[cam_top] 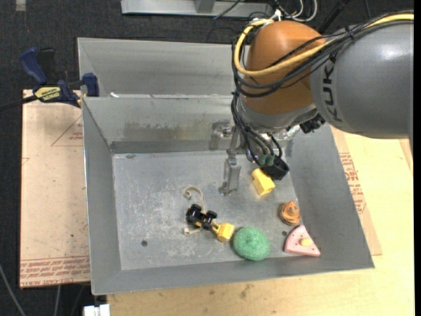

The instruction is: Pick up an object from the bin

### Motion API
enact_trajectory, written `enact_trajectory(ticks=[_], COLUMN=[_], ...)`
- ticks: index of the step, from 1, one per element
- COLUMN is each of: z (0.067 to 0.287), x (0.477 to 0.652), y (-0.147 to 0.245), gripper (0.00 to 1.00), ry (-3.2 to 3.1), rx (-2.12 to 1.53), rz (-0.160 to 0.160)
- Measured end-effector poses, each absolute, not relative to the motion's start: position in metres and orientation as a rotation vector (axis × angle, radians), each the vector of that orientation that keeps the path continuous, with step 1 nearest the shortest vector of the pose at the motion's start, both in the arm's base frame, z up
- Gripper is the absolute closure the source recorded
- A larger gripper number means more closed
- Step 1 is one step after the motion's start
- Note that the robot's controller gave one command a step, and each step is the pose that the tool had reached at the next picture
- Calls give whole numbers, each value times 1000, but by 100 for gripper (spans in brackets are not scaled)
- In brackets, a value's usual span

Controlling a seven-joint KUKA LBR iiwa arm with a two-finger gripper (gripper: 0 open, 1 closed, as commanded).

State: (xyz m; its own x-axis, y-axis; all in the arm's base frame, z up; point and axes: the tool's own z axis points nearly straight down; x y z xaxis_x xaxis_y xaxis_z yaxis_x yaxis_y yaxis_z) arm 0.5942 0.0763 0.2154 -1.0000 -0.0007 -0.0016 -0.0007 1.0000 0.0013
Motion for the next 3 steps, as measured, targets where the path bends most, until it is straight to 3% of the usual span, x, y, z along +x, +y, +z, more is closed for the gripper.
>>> enact_trajectory(ticks=[1,2,3], z=[181,161,144], x=[555,528,533], y=[74,77,68], gripper=[0,0,0], ry=[3126,3142,3141], rx=[221,34,-10], rz=[3,1,2])
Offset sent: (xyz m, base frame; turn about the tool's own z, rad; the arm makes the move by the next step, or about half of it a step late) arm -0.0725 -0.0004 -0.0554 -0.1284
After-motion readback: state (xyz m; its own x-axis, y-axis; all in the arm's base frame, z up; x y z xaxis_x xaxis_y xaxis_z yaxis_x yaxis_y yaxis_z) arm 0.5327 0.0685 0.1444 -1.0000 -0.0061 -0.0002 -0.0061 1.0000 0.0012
